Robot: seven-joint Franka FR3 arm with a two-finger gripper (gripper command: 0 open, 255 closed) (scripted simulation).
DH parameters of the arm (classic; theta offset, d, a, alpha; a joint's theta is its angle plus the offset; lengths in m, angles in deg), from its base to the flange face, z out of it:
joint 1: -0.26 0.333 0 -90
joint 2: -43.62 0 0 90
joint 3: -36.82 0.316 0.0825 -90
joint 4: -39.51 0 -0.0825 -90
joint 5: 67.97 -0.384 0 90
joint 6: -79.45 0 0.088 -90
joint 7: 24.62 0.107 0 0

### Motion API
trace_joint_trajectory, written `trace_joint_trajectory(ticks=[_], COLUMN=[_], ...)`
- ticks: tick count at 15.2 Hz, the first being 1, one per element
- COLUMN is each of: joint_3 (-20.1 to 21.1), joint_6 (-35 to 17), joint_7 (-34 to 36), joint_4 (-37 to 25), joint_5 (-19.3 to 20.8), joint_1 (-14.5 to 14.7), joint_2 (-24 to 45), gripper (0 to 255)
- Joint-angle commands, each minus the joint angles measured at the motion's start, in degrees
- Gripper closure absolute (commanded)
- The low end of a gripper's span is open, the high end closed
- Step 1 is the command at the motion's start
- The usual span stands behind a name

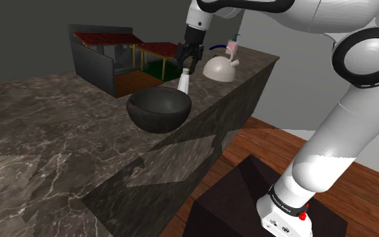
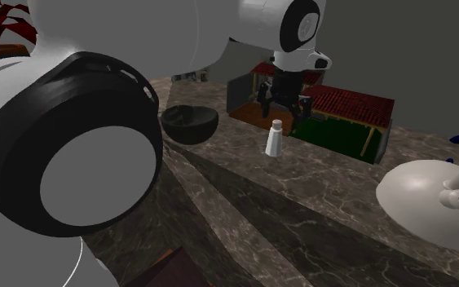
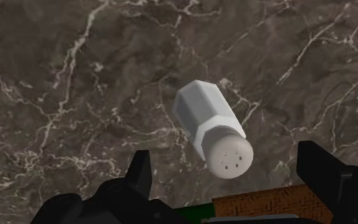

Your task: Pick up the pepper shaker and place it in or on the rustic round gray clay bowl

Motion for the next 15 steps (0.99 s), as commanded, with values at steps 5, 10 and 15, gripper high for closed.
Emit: trace_joint_trajectory(ticks=[5, 10, 15], joint_3=[0.1, 0.1, 0.1], joint_6=[-2.1, -2.0, -2.0], joint_7=[0.0, -0.1, -0.1], joint_4=[2.1, 2.1, 2.1], joint_5=[0.0, 0.0, 0.0], joint_1=[0.1, 0.1, 0.1], joint_2=[-0.1, -0.1, -0.1], gripper=[0, 255, 255])
